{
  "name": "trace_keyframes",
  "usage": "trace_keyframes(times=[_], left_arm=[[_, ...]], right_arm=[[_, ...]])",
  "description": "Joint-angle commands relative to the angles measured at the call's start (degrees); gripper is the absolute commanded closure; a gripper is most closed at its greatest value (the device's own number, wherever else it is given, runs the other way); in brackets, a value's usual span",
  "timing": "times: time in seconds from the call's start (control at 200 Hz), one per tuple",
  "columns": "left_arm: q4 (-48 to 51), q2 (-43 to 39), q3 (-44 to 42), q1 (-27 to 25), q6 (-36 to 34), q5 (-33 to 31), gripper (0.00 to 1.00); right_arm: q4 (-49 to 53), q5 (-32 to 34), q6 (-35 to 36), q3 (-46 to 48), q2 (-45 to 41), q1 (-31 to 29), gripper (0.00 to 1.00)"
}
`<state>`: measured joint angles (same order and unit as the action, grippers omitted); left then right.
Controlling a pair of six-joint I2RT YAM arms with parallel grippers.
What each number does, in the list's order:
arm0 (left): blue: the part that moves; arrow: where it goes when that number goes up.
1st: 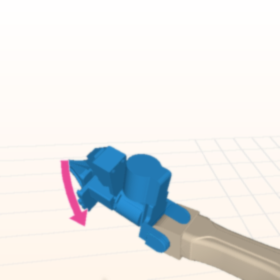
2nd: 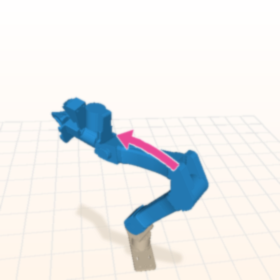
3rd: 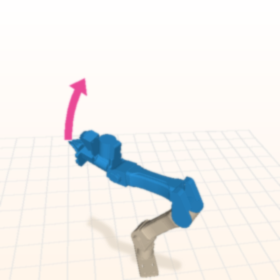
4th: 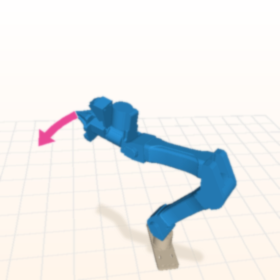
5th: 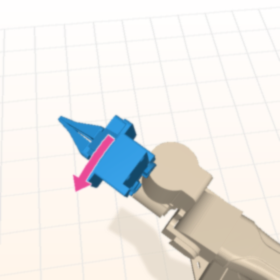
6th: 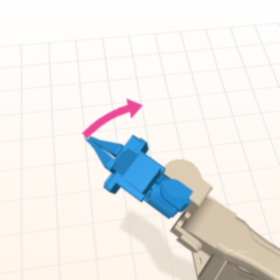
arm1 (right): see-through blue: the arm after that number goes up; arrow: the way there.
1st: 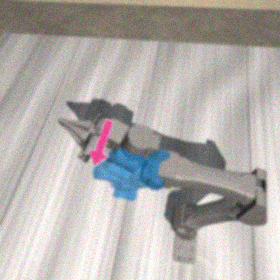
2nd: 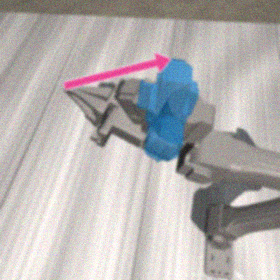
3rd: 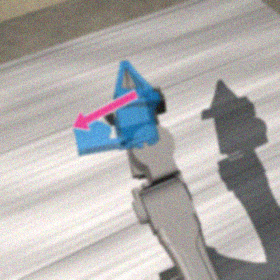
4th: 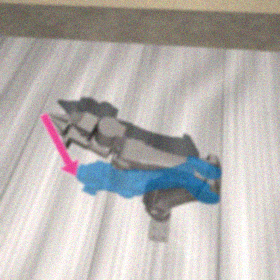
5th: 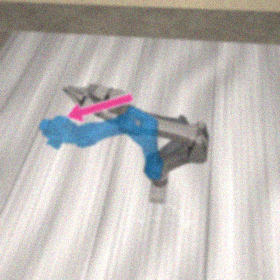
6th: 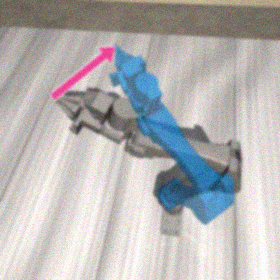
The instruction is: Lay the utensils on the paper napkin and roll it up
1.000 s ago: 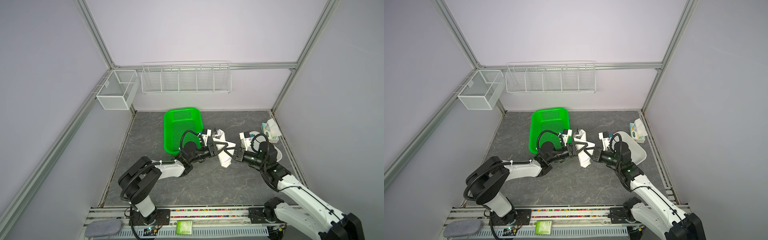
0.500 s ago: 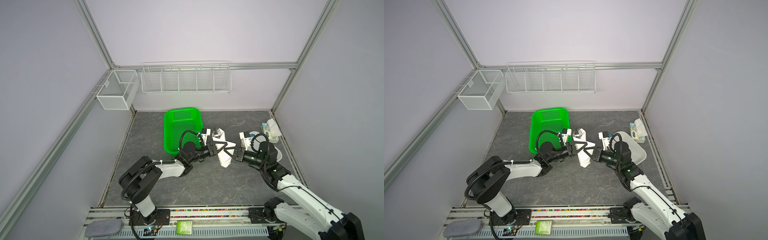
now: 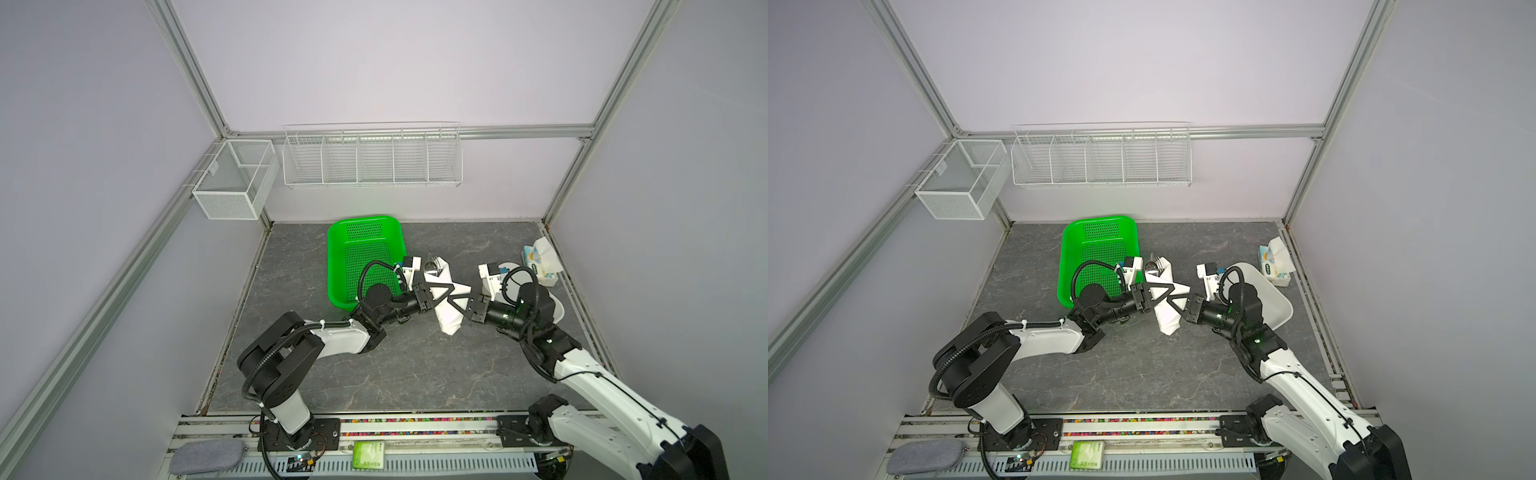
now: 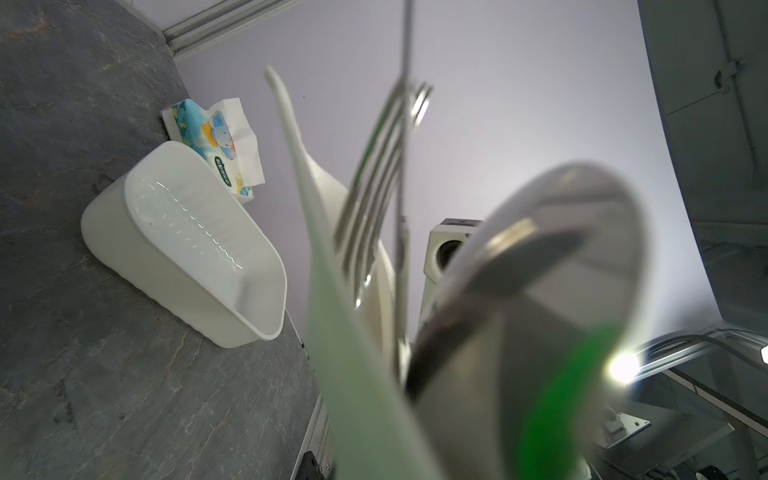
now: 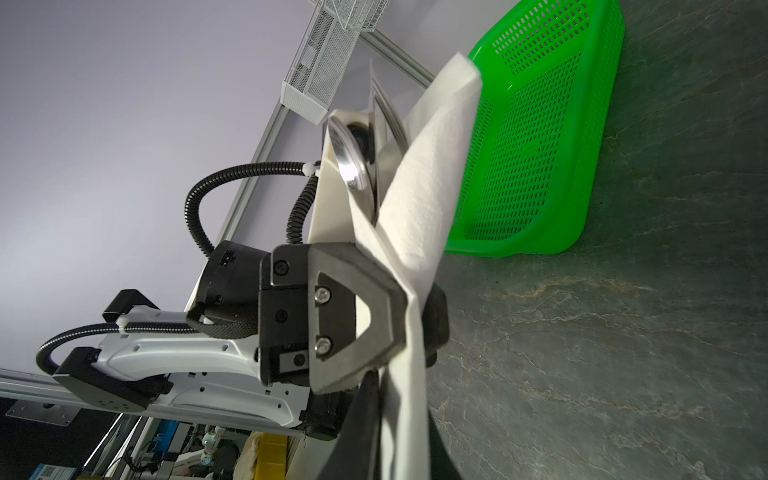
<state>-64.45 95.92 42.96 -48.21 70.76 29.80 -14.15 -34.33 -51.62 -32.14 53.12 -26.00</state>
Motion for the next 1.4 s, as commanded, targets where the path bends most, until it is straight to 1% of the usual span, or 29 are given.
trace_keyframes(times=[0.0, 0.075, 0.135, 0.215, 0.285, 0.355, 0.39, 0.565, 0.605, 0.69, 0.77, 0.835, 0.95, 1.025, 1.125, 1.19, 1.285, 1.345, 1.395], left_arm=[[-3.3, 0.1, 1.1, 0.4, 0.7, -0.5, 0.92], [-3.5, 0.0, 1.2, 0.6, 0.7, -0.5, 0.95], [-3.7, 0.0, 1.3, 0.5, 0.8, -0.4, 0.95], [-3.7, -0.1, 1.3, 0.5, 0.8, -0.3, 0.96], [-3.7, -0.3, 1.2, 0.6, 0.8, -0.2, 0.97], [-3.7, -0.4, 1.1, 0.6, 0.8, -0.3, 0.98], [-3.7, -0.5, 1.1, 0.6, 0.8, -0.3, 0.98], [-3.1, -1.2, 1.1, 0.7, 0.3, -0.1, 0.98], [-2.9, -1.4, 0.9, 0.7, 0.2, -0.1, 0.98], [-2.8, -1.7, 0.6, 0.7, 0.2, -0.3, 0.98], [-2.7, -2.0, 0.6, 0.9, 0.2, -0.2, 0.97], [-2.7, -2.2, 0.8, 1.0, 0.2, -0.1, 0.97], [-2.0, -2.6, 1.1, 0.9, 0.1, 0.4, 0.95], [-1.8, -2.7, 1.2, 0.9, 0.1, 0.6, 0.92], [-1.6, -2.6, 1.2, 1.0, 0.1, 0.8, 0.91], [-1.9, -2.6, 1.2, 0.9, 0.3, 1.0, 0.88], [-2.2, -2.5, 1.2, 0.9, 0.5, 1.0, 0.87], [-2.3, -2.5, 1.3, 0.9, 0.6, 1.0, 0.85], [-2.3, -2.7, 1.3, 0.9, 0.5, 1.0, 0.86]], right_arm=[[0.5, -0.4, 0.3, -0.8, -1.2, 0.1, 0.82], [2.7, 0.3, 1.2, -1.6, -1.7, 0.2, 0.81], [4.3, 1.2, 1.6, -2.1, -2.1, 0.4, 0.77], [5.2, 1.8, 1.7, -2.5, -2.4, 0.6, 0.76], [5.6, 2.2, 1.2, -2.8, -2.6, 1.0, 0.69], [6.9, 3.1, 1.0, -3.5, -2.5, 1.5, 0.67], [8.0, 3.4, 1.0, -3.8, -2.5, 2.0, 0.65], [8.4, 3.6, -0.4, -4.1, -2.8, 3.9, 0.64], [7.7, 3.0, -0.7, -4.1, -2.8, 4.2, 0.66], [7.9, 2.6, -0.7, -4.3, -2.7, 4.6, 0.75], [7.9, 2.2, -0.4, -4.0, -2.7, 4.7, 0.79], [8.6, 2.6, -0.2, -3.7, -2.8, 4.8, 0.85], [8.9, 2.9, -0.2, -3.1, -2.5, 4.9, 0.91], [8.9, 2.9, -0.2, -2.9, -2.2, 4.9, 0.92], [9.0, 2.9, -0.1, -2.8, -1.8, 4.9, 0.94], [9.1, 2.8, -0.1, -2.8, -1.4, 4.9, 0.94], [8.8, 1.9, 0.1, -2.8, -0.3, 4.9, 0.94], [8.7, 1.8, 0.1, -2.6, 0.1, 4.9, 0.94], [9.0, 1.9, 0.2, -2.4, 0.4, 4.9, 0.94]])
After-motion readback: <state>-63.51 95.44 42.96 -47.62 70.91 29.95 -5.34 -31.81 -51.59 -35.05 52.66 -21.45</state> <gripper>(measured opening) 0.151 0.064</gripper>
